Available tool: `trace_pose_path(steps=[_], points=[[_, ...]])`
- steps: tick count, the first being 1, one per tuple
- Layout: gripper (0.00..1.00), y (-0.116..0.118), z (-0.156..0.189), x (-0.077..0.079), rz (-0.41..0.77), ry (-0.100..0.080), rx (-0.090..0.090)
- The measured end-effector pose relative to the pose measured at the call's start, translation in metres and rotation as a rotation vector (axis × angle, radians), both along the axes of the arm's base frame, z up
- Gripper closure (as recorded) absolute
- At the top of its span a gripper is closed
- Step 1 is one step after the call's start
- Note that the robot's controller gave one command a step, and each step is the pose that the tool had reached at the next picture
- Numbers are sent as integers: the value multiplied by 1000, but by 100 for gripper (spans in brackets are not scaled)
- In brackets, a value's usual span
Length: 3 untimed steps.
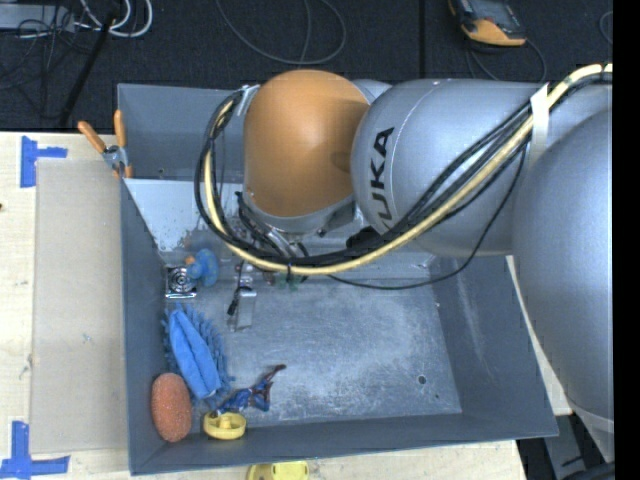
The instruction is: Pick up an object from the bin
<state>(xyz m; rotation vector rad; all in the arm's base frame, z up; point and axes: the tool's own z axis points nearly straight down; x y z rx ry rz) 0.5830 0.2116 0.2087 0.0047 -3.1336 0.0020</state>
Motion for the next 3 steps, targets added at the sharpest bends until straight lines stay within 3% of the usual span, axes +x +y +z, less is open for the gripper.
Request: trace_pose_path(steps=[1,2,3], points=[[0,-1,5,2,-5,-8,2],[0,19,-73,24,96,-12,3],[0,22,-102,26,308,-6,3]])
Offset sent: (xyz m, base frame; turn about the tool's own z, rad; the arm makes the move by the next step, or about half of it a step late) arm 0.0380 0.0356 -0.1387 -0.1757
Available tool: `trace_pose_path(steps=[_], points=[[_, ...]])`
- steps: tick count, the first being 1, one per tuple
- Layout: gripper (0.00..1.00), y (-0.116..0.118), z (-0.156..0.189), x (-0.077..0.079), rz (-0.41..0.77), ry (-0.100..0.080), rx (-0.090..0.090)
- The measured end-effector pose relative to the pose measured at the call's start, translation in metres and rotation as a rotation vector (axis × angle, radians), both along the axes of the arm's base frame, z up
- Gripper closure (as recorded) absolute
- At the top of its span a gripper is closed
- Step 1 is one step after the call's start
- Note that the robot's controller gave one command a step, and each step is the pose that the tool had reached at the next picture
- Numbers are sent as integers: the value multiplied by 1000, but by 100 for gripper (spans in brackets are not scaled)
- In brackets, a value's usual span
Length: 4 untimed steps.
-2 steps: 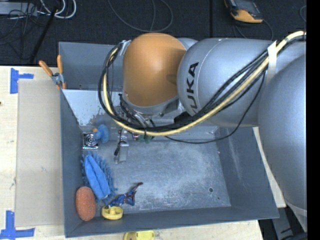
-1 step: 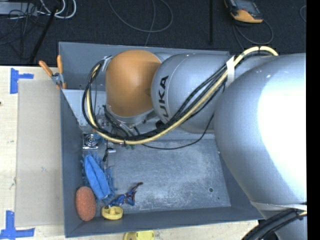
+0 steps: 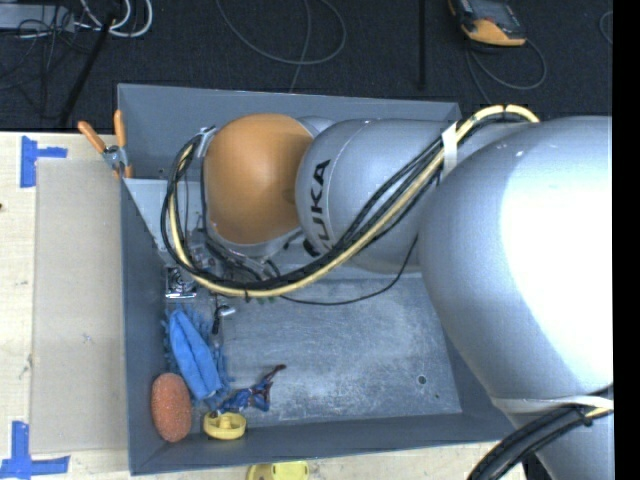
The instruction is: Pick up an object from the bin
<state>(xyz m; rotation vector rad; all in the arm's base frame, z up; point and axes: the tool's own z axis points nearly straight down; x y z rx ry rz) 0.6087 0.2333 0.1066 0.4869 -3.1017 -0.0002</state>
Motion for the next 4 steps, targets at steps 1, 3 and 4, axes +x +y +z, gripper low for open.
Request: trace_pose_path(steps=[1,3,4], points=[[0,5,7,-1,428,-5,2],[100,12,-37,-4,942,-4,4],[100,12,-37,-4,940,-4,4]])
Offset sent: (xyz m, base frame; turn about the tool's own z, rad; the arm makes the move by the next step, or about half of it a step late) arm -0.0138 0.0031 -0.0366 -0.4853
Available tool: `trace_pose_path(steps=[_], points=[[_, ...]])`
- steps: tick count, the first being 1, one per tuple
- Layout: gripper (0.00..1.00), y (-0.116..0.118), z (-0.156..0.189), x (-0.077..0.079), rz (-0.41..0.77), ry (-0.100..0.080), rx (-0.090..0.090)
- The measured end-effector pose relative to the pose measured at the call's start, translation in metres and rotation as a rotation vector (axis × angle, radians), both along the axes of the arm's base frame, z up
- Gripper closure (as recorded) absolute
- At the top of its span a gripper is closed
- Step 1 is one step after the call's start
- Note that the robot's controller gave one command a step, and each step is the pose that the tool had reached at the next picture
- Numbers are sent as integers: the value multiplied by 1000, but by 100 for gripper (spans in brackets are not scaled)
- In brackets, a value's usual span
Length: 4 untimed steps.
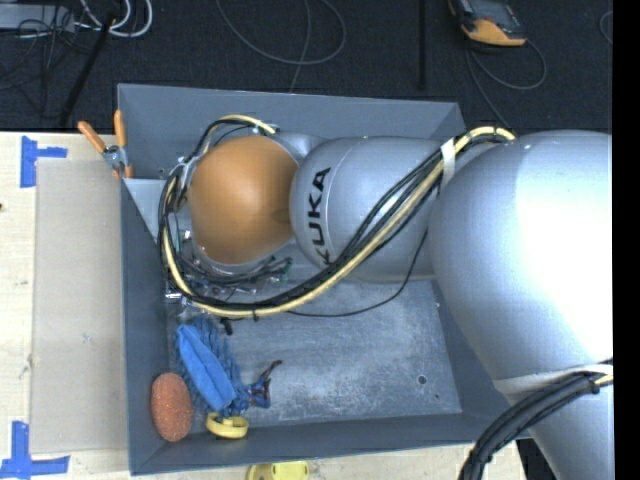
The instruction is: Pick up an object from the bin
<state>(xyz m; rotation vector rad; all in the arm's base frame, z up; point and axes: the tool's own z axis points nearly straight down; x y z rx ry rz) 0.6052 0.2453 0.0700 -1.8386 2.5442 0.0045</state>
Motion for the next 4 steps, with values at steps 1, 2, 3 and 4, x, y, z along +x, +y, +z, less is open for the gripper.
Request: trace_pose_path(steps=[1,2,3,4], points=[[100,0,3,-1,-1,1,0],[100,0,15,-2,-1,6,-3],[100,0,36,-3,-1,8,-4],[100,1,59,-2,-1,5,-3]])
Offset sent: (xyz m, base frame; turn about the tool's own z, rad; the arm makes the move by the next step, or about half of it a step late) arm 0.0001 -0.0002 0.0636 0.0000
